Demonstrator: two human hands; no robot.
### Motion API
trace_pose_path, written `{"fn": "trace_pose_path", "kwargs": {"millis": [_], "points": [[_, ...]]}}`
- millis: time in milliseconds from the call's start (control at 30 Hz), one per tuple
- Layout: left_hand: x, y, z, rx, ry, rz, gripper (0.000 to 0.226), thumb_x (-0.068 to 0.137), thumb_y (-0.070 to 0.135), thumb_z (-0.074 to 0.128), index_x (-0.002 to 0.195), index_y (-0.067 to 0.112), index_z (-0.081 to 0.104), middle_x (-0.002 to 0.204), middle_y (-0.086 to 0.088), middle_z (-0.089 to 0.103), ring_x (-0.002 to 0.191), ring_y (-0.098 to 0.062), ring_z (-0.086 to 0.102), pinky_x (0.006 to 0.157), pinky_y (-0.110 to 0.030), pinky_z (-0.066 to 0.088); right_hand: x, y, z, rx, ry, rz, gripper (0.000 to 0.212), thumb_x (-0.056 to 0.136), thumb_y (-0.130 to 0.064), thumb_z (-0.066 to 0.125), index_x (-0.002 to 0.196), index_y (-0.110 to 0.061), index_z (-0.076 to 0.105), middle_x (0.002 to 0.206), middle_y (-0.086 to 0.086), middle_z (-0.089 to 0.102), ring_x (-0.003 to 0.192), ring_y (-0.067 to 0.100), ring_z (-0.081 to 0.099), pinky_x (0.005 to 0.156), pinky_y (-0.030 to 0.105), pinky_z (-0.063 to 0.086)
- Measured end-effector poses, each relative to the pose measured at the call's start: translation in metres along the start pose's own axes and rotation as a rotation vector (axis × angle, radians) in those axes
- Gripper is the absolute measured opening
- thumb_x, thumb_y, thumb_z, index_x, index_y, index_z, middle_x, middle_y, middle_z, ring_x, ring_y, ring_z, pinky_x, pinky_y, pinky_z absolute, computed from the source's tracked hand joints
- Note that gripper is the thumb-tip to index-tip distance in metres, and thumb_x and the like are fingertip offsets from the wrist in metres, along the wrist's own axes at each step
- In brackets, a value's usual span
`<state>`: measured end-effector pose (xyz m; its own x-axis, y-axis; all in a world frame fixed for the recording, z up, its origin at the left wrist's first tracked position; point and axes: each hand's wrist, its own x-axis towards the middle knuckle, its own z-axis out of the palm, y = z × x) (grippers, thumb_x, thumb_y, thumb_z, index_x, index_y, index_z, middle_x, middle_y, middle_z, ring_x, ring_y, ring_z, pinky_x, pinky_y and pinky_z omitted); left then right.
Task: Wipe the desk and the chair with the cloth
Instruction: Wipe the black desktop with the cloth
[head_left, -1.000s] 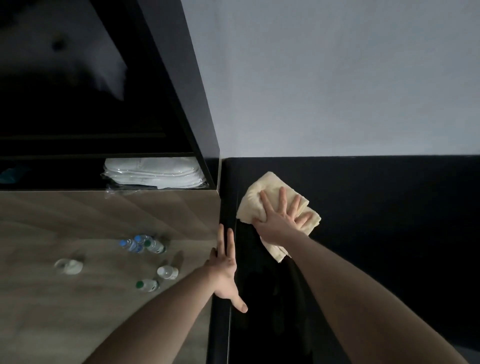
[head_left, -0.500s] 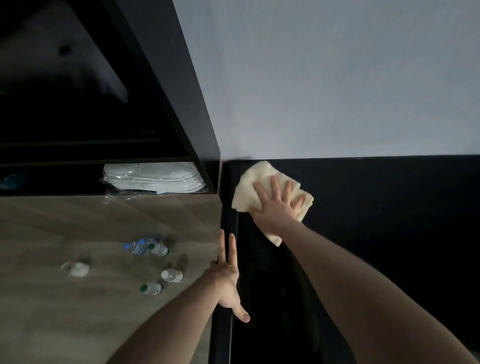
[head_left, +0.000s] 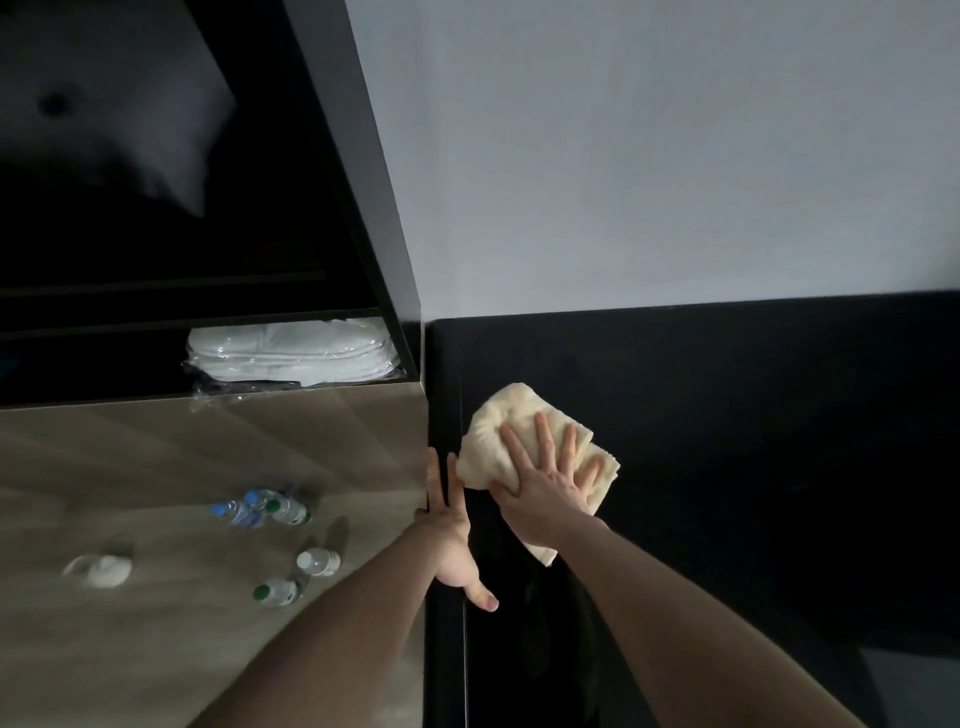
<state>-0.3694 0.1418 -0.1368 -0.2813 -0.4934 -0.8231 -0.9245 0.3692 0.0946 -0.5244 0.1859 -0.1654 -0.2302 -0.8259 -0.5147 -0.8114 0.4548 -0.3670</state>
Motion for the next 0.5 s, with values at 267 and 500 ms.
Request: {"fn": "trace_pose_path", "kwargs": {"millis": [267, 500], "points": [[-0.003, 0.001, 0.009, -0.156, 0.015, 0.006, 0.178, 0.060, 0.051, 0.101, 0.137, 0.025, -0.058, 0.130, -0.003, -0.075, 0.161, -0.042, 0.010, 0.122, -0.049, 0.039, 0.003, 0.019, -0.022, -0.001, -0.009, 0.017, 0.079, 0.100, -0.068, 0.041, 0.160, -0.062, -0.010, 0.169, -0.012, -0.038, 0.150, 0.032, -0.046, 0.119, 0.073, -0.019], [-0.009, 0.031, 0.033, -0.333, 0.211, -0.068, 0.151, 0.079, 0.058, 0.084, 0.156, 0.017, -0.039, 0.158, -0.013, -0.052, 0.155, -0.045, -0.028, 0.130, -0.059, -0.001, -0.016, 0.070, -0.033, 0.023, 0.033, 0.046, 0.078, 0.099, -0.073, 0.039, 0.161, -0.061, -0.008, 0.172, -0.013, -0.031, 0.154, 0.031, -0.040, 0.121, 0.071, -0.019]]}}
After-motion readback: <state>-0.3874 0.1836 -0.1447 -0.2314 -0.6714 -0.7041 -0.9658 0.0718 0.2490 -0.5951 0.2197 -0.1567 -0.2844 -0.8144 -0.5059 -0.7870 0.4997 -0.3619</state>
